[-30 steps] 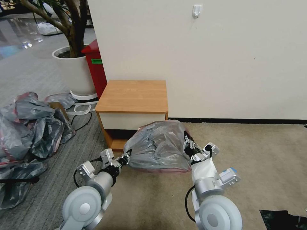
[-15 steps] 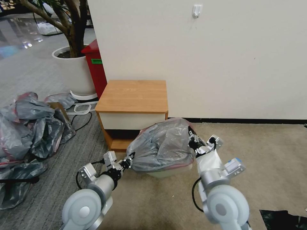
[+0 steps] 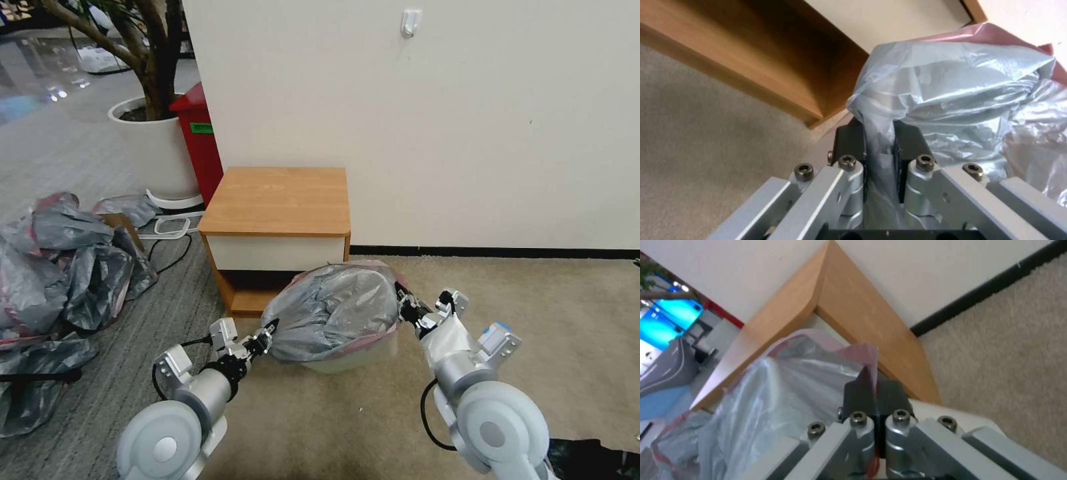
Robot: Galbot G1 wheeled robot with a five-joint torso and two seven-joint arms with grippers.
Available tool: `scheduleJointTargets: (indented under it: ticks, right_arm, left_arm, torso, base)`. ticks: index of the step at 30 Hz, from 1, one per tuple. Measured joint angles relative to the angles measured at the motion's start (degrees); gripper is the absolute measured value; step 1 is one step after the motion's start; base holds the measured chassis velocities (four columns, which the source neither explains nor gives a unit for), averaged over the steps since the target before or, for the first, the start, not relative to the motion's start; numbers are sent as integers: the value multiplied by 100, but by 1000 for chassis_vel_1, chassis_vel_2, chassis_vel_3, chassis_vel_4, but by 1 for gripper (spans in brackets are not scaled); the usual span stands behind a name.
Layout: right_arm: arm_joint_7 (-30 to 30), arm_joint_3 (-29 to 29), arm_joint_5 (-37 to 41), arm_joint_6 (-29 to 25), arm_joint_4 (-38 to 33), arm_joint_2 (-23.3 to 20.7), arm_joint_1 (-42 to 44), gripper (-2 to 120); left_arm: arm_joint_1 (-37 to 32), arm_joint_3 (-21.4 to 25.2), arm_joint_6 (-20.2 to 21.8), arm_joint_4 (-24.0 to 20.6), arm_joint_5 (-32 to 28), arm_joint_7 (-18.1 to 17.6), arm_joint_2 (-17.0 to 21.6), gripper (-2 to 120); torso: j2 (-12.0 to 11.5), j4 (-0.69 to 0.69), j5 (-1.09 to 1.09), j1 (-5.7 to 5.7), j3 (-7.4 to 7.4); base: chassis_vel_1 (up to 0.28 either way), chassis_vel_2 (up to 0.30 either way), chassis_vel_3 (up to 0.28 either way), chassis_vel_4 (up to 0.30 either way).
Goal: Pick up the garbage bag from the table and place it over the trash can.
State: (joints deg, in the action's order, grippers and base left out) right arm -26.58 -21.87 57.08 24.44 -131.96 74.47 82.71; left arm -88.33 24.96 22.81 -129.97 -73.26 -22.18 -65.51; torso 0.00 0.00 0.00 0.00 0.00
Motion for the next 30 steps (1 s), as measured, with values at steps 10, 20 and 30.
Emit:
scheduleJointTargets:
  ticks: [10, 20, 30]
  right_arm:
    - [-12, -134, 364, 93, -179, -207, 231, 0]
    - [488, -89, 87, -108, 258, -109, 166, 0]
    - [612, -32, -150, -197, 219, -56, 356, 0]
  left_arm:
    - [11, 218, 1, 22, -430, 166, -39, 8]
    - [-94, 292, 21, -110, -722, 172, -28, 8]
    - [-38, 335, -99, -92, -790, 9, 12, 8]
  torso:
    - [0, 0, 0, 0, 0]
    - [0, 1, 0, 0, 0]
    - [0, 0, -1, 0, 0]
  base:
    - [0, 0, 0, 0]
    - [0, 0, 0, 0]
    - [0, 0, 0, 0]
